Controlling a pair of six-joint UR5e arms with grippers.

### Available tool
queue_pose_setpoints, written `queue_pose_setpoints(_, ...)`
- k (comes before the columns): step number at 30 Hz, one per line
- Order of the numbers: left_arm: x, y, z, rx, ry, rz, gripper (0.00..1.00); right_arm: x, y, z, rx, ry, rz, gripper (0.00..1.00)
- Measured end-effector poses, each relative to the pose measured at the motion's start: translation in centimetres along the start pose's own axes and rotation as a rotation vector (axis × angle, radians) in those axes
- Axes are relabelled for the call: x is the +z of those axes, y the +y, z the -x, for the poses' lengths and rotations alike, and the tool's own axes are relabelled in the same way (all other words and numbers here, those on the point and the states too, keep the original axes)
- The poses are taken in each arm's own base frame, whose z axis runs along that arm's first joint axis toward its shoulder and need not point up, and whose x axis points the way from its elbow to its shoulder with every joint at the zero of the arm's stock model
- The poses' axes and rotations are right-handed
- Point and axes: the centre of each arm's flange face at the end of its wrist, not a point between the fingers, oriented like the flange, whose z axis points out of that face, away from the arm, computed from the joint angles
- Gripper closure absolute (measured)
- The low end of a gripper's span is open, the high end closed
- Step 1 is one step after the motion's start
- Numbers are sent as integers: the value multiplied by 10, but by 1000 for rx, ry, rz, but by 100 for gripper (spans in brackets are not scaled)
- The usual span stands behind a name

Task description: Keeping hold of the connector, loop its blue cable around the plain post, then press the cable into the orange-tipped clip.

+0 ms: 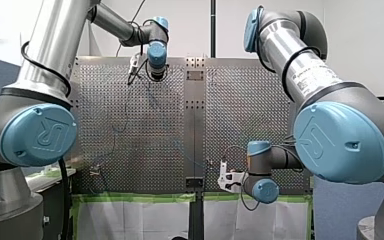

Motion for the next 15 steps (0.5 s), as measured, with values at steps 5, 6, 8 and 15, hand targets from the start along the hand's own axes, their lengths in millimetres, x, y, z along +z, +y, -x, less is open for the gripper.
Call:
queue_pose_setpoints(5, 12, -8, -16, 49, 18, 2, 0, -1, 0, 0, -1, -3, 0, 100)
queue_pose_setpoints(6, 13, -8, -17, 53, 18, 4, 0, -1, 0, 0, -1, -4, 0, 100)
queue_pose_setpoints(8, 16, -7, -18, 57, 16, 11, 0, -1, 0, 0, -2, -4, 0, 100)
queue_pose_setpoints(15, 23, -5, -22, 76, 12, 29, 0, -1, -1, 1, -3, -5, -1, 100)
